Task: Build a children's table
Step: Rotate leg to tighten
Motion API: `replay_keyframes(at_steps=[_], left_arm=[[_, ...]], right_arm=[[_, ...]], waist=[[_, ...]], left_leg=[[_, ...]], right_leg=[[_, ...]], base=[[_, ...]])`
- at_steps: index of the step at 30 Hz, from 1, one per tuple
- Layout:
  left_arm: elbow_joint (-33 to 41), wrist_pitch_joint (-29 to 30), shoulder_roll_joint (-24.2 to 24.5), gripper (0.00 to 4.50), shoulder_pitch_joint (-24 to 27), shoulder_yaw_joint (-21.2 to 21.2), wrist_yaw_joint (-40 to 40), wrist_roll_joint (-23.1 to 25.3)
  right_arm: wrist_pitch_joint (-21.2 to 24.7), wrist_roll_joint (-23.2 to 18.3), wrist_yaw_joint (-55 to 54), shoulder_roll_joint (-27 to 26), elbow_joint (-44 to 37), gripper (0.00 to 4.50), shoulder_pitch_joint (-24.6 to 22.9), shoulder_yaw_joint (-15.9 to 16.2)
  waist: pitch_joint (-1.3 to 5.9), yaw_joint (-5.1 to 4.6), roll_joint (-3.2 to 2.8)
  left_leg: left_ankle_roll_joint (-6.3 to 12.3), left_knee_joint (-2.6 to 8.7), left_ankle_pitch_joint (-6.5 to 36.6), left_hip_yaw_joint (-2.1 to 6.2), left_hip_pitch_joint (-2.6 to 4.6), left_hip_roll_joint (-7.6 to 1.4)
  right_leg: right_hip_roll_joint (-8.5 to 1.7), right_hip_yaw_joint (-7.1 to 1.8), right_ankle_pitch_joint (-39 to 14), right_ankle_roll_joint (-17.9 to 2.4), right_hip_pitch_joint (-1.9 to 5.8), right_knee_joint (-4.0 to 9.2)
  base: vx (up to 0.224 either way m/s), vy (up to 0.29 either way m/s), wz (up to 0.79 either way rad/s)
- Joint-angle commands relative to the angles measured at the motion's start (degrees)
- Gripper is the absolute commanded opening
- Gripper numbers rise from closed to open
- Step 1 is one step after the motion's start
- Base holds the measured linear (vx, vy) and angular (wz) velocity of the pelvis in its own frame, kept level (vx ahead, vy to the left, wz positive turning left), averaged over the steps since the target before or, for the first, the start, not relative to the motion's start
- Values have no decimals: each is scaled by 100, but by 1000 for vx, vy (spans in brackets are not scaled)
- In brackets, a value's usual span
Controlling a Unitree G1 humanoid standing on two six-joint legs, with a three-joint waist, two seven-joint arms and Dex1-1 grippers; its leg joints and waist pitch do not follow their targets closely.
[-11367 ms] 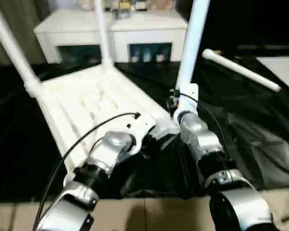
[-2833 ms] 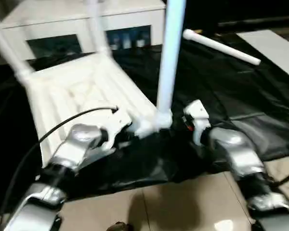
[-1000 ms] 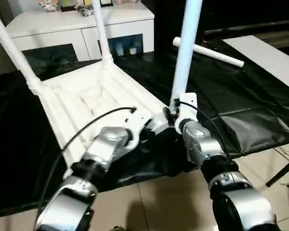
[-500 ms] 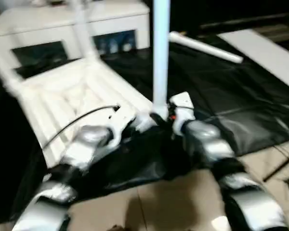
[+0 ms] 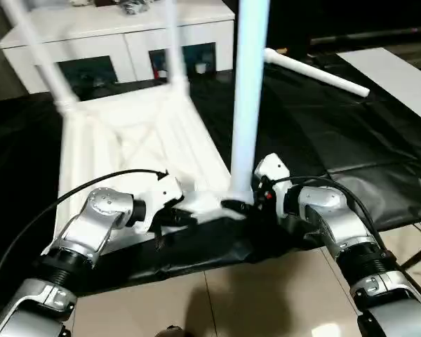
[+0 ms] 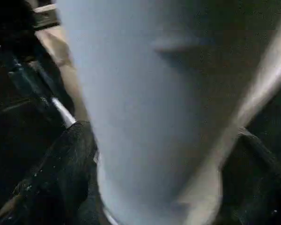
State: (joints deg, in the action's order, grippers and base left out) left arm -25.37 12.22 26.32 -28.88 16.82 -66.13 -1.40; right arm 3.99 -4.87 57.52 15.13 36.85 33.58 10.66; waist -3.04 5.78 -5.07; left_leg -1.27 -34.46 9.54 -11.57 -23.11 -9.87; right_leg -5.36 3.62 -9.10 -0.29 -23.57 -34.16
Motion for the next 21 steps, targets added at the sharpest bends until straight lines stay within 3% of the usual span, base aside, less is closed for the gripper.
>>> replay_keyframes(at_steps=[1, 8, 12, 21], left_arm=[[173, -23, 26, 0, -2, 95, -173, -28], [212, -42, 120, 0, 22, 104, -345, -67], [208, -32, 123, 0, 15, 105, -349, -66], [150, 22, 96, 0, 22, 87, -271, -12]], right_arm=[[45, -74, 94, -2, 14, 360, 139, 31], [179, -42, 470, 166, -20, 285, 173, 154], [144, 6, 468, 166, 42, 275, 181, 139], [212, 41, 311, 103, 249, 273, 216, 94]], waist=[[414, -44, 40], [448, -23, 53], [452, -23, 60], [443, -33, 55]], left_leg=[[-31, 494, 2097, 187, 228, -349], [119, 446, 1673, 164, 218, -341], [202, 435, 1527, 166, 193, -338], [100, 452, 1720, 174, 214, -342]], right_leg=[[-330, -221, -1681, -1247, 188, 359], [-328, -222, -1297, -1325, 195, 324], [-330, -213, -1204, -1362, 217, 309], [-329, -215, -1451, -1314, 206, 330]], base=[[0, 0, 0], [0, 0, 0], [0, 0, 0], [0, 0, 0]])
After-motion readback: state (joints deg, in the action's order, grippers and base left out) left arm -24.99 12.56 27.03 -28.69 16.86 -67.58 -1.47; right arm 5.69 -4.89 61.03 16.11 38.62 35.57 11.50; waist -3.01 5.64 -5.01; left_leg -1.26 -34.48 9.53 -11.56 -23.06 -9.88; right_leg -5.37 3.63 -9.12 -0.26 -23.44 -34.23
